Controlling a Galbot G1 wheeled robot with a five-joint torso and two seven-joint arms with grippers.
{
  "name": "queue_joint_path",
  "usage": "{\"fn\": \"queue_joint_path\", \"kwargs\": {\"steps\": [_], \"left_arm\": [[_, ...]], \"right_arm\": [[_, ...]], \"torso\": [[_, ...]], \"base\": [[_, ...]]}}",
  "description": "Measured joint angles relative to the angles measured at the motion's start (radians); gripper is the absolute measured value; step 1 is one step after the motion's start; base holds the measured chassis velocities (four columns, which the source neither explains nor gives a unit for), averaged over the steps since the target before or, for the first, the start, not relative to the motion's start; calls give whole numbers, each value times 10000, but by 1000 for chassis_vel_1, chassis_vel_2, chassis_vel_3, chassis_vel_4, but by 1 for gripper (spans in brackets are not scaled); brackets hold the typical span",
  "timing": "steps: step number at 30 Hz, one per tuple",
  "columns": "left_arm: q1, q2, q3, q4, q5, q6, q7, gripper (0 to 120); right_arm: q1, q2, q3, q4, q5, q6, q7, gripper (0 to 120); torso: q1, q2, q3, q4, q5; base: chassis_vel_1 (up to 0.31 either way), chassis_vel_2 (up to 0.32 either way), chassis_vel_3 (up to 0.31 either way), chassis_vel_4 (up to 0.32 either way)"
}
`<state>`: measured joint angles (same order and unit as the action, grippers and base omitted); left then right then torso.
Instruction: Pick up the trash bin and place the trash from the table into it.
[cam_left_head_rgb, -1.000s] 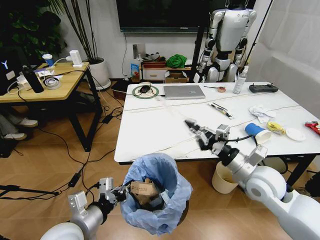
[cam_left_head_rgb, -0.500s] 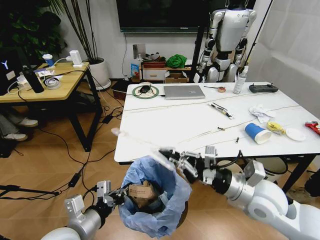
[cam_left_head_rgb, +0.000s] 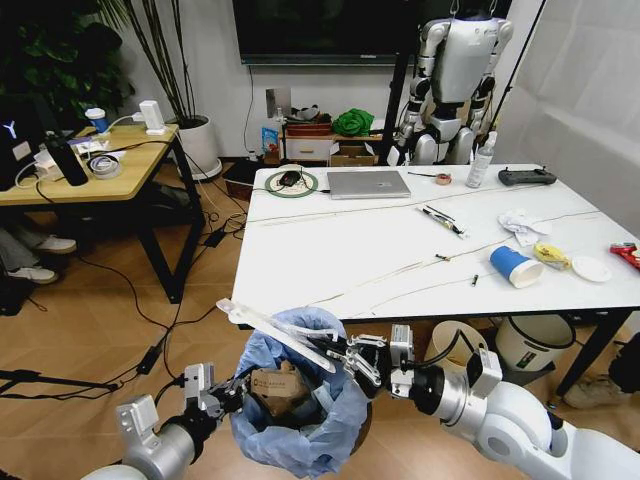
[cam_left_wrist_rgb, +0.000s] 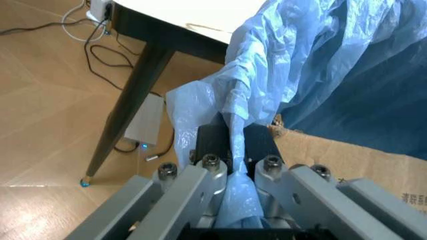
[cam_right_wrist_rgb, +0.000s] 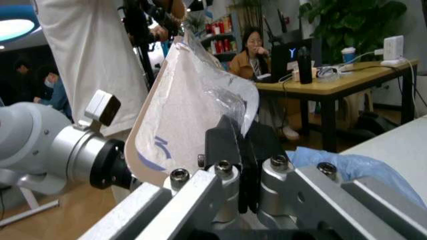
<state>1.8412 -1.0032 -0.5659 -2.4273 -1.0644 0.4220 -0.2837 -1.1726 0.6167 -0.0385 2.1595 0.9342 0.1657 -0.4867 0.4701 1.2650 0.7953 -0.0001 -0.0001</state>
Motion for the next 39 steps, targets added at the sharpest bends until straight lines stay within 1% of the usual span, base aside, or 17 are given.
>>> {"fn": "queue_joint_path", "kwargs": {"steps": [11, 17, 20, 21, 22, 26, 27, 30, 33, 39], "left_arm": [[261, 172, -532, -288, -126, 133, -177, 0], [342, 144, -600, -337, -143, 157, -206, 0], [379, 131, -612, -359, -132, 165, -206, 0], [379, 131, -612, -359, -132, 165, -206, 0], [387, 130, -622, -362, -130, 166, -206, 0], [454, 104, -691, -398, -116, 175, -207, 0], [454, 104, -691, -398, -116, 175, -207, 0], [464, 99, -694, -399, -106, 182, -207, 0], [476, 90, -695, -398, -99, 189, -206, 0], [473, 81, -720, -399, -61, 211, -203, 0]], "right_arm": [[-171, 250, 59, -247, -278, 86, -306, 0], [-187, 342, 19, -353, -410, 114, -417, 0], [-203, 374, 18, -412, -431, 133, -584, 14], [-203, 374, 18, -412, -431, 133, -584, 14], [-203, 378, 18, -427, -431, 133, -630, 16], [-206, 407, 22, -471, -428, 140, -800, 34], [-206, 407, 22, -471, -428, 140, -800, 34], [-205, 436, 22, -514, -428, 166, -829, 48], [-206, 444, 27, -553, -430, 203, -856, 53], [-174, 512, 173, -516, -362, 232, -820, 58]], "torso": [[0, 0, 0, 0, 1], [0, 0, 0, 1, 0], [0, 0, 0, 0, 0], [0, 0, 0, 0, 0], [0, 0, 0, 0, 0], [0, 0, 0, 0, 0], [0, 0, 0, 0, 0], [0, 0, 0, 0, 1], [0, 0, 0, 0, 0], [0, 0, 0, 0, 1]], "base": [[0, 0, 0, 0], [0, 0, 0, 0], [0, 0, 0, 0], [0, 0, 0, 0], [0, 0, 0, 0], [0, 0, 0, 0], [0, 0, 0, 0], [0, 0, 0, 0], [0, 0, 0, 0], [0, 0, 0, 0]]}}
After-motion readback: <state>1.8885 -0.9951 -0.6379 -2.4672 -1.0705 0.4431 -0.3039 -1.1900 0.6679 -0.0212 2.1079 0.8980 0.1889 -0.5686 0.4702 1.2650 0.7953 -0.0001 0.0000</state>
